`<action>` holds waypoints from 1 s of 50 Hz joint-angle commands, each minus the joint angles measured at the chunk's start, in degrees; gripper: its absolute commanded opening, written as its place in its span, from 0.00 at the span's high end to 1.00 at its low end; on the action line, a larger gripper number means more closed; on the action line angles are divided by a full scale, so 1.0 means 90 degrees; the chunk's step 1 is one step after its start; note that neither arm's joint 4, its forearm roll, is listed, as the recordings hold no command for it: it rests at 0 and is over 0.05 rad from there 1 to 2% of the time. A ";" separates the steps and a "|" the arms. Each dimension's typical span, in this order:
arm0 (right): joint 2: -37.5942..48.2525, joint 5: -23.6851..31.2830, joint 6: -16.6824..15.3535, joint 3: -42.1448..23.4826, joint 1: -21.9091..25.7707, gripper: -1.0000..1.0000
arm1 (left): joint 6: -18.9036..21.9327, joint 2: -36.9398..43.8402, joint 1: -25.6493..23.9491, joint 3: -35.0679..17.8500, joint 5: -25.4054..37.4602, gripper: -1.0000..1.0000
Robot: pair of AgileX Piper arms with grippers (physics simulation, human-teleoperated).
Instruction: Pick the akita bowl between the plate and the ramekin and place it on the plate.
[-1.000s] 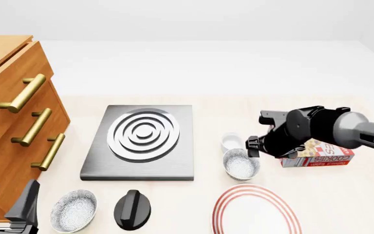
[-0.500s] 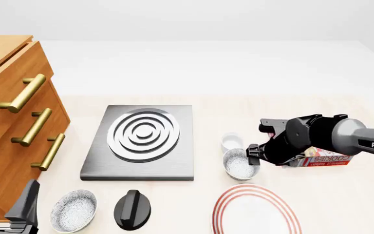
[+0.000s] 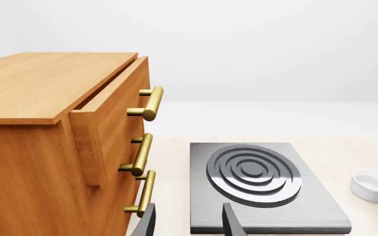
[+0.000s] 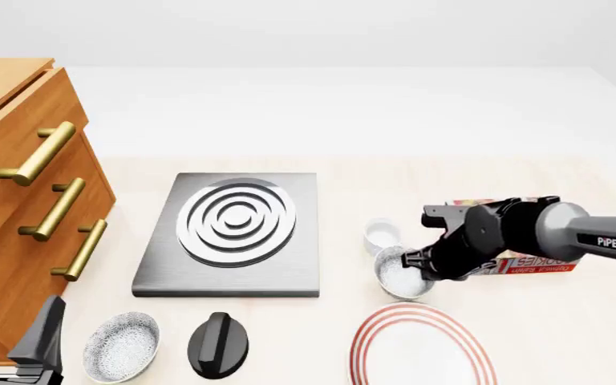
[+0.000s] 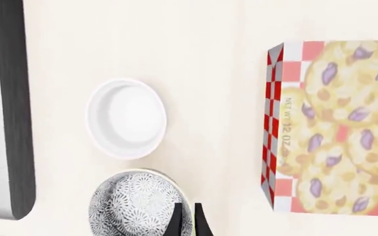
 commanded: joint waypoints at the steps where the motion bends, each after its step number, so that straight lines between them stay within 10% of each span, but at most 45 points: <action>1: 0.0053 -0.0024 -0.0141 0.0017 -0.0102 1.00 | 0.0000 0.0000 0.0000 0.0000 0.0000 0.00; 35: -0.1698 0.1309 -0.0120 -0.0430 0.0406 1.00 | 0.0000 0.0000 0.0000 0.0000 0.0000 0.00; 50: -0.2723 0.1721 -0.0718 0.0182 0.0535 1.00 | 0.0000 0.0000 0.0000 0.0000 0.0000 0.00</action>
